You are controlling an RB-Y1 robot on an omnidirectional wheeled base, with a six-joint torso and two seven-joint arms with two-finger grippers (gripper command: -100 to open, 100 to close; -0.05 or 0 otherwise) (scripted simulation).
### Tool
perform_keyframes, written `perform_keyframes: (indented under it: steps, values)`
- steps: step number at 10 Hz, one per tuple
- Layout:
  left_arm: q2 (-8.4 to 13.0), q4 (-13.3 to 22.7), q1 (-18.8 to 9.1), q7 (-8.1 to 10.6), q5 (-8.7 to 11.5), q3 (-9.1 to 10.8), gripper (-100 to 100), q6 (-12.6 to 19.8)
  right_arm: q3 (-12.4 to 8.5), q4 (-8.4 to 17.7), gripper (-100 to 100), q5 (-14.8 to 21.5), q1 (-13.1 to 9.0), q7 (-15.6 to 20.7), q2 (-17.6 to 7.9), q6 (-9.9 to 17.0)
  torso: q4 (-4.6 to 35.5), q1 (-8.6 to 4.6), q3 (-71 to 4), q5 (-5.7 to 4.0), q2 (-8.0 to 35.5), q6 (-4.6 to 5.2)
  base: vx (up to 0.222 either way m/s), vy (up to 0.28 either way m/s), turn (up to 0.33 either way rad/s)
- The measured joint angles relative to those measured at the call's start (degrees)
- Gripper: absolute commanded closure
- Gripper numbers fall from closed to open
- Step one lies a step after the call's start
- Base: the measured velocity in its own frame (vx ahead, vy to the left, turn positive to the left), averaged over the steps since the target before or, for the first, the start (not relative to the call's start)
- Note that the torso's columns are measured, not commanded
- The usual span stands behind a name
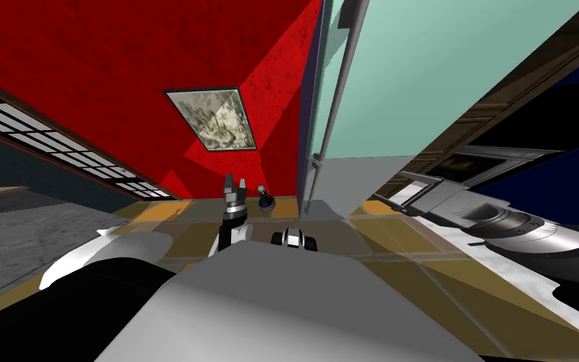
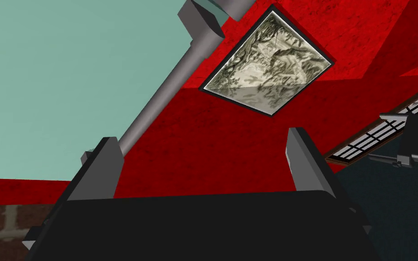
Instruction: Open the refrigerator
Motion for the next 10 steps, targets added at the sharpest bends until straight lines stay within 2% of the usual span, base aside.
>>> perform_keyframes:
  steps: [3,6,10]
  values:
    - [0.0,0.0,0.0,0.0,0.0,0.01,0,0.0,-1.5,2.6,-100,1.7,1.5,-0.7,-1.8,1.9,0.2,-0.82,0.5,-0.29,0.7,0.05,0.167,0.215,-0.088]
    - [0.0,0.0,0.0,0.0,0.0,0.01,0,0.0,-4.2,5.1,-100,2.7,3.5,-1.5,-2.9,3.0,0.1,-0.44,0.3,-0.16,0.4,0.04,0.164,0.228,-0.087]
    - [0.0,0.0,0.0,0.0,0.0,0.01,0,0.0,-7.0,8.3,-100,4.5,5.8,-2.6,-5.1,5.2,0.2,-0.65,0.4,-0.22,0.5,0.03,0.162,0.228,-0.088]
